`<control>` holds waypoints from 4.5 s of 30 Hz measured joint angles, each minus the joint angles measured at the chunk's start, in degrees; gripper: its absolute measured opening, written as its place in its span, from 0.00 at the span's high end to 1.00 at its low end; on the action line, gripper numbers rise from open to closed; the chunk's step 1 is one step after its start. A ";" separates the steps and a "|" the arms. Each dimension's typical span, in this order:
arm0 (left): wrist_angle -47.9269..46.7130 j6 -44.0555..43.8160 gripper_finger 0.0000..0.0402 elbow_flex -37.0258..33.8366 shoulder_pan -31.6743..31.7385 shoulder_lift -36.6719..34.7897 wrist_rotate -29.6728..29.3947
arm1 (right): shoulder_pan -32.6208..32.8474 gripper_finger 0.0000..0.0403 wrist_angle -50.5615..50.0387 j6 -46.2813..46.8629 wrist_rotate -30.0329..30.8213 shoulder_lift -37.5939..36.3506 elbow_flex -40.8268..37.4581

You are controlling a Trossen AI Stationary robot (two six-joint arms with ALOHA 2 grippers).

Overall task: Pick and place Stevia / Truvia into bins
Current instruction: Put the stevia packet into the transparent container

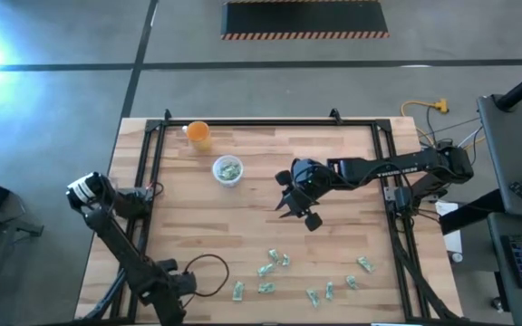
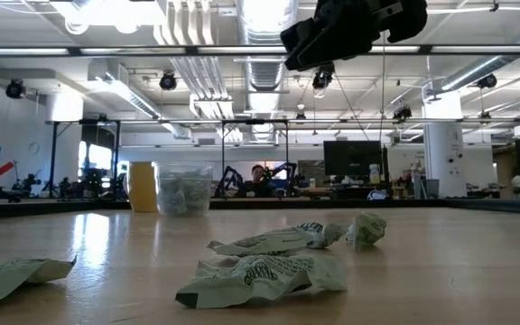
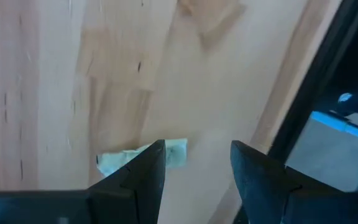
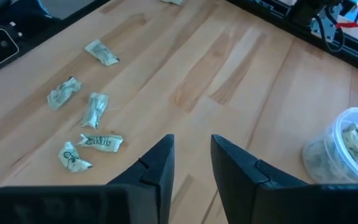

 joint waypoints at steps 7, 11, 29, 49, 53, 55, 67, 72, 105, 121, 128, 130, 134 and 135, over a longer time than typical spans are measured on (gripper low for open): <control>-3.18 0.02 0.59 0.21 -1.14 2.90 0.09 | 0.32 0.76 -0.15 0.21 0.00 0.00 -0.14; -5.37 0.04 0.59 0.28 -1.61 3.73 0.59 | 0.74 0.77 -0.25 0.22 0.00 0.02 -0.14; -9.41 1.62 0.59 0.86 -1.91 5.75 -3.72 | 0.90 0.79 -0.34 0.22 0.02 0.07 -0.16; -16.49 1.60 0.59 4.54 -2.58 5.88 0.30 | 0.90 0.80 -0.34 0.22 0.02 0.09 -0.36; -16.44 1.62 0.59 4.48 -3.27 6.07 -1.27 | 0.90 0.81 -0.34 0.22 0.02 0.09 -0.37; -16.42 1.62 0.59 4.46 -3.50 6.57 -1.56 | 0.90 0.82 -0.33 0.22 0.02 0.09 -0.41; -16.07 2.19 0.59 4.50 -3.59 8.37 -1.85 | 0.92 0.83 -0.33 0.22 0.02 0.09 -0.47; -15.85 2.19 0.63 4.50 -3.59 8.40 -1.87 | 0.95 0.83 -0.33 0.22 0.03 0.09 -0.47; -18.22 28.85 0.98 4.37 14.08 4.94 -56.66 | 0.96 0.83 -0.34 0.20 0.07 0.09 -0.47; -15.10 51.64 0.98 4.37 46.64 -10.92 -53.73 | 0.96 0.83 -2.06 0.02 0.22 0.10 -0.47; -2.36 66.45 0.98 2.84 57.81 -17.77 -38.02 | 0.96 0.83 -3.38 0.07 0.22 0.04 -0.47; -0.42 68.11 0.98 1.66 60.68 -18.35 -34.67 | 0.96 0.83 -3.52 0.07 0.20 0.04 -0.47; 0.72 69.59 0.98 -0.96 64.74 -17.80 -30.86 | 0.96 0.83 -3.73 0.08 0.20 -0.02 -0.47; 1.27 69.64 0.98 -1.54 65.32 -17.57 -30.16 | 0.96 0.83 -3.83 0.12 0.20 -0.02 -0.47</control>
